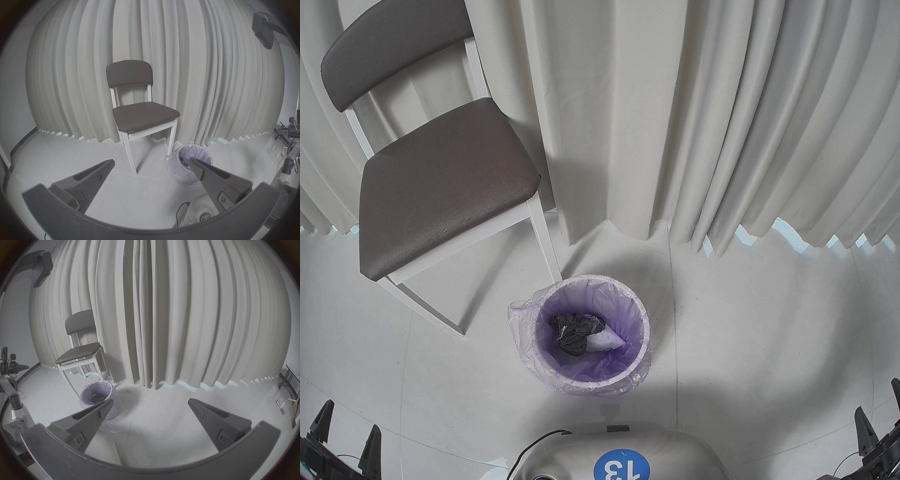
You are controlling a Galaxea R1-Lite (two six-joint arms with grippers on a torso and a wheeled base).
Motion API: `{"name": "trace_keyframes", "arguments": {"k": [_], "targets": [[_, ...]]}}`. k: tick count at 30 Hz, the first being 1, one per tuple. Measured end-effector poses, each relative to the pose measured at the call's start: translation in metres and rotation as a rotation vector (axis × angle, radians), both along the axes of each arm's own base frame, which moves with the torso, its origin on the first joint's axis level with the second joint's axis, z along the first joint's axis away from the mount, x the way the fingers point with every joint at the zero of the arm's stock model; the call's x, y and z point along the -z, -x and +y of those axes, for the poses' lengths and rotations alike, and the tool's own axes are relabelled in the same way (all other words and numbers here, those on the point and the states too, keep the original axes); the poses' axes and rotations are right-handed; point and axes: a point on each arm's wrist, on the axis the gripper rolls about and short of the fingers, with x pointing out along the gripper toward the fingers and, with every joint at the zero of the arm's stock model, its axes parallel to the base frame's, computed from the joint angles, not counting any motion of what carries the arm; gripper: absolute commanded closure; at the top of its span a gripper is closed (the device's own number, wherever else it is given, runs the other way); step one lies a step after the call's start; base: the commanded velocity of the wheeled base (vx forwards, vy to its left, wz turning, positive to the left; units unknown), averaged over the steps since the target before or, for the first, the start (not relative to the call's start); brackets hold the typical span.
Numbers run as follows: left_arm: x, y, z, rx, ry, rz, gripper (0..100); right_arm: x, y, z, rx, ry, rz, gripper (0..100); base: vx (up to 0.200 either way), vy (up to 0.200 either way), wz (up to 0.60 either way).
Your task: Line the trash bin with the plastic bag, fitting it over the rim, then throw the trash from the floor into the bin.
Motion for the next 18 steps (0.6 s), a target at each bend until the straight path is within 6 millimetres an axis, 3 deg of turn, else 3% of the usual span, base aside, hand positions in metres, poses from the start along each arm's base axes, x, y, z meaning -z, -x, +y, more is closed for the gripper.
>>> {"name": "trace_keyframes", "arguments": {"k": [18], "targets": [[0.0,0.0,0.0,0.0,0.0,0.0,0,-0.0011,-0.0001,-0.0013,0.059,-0.035,-0.01,0,0.0,0.0,0.0]]}}
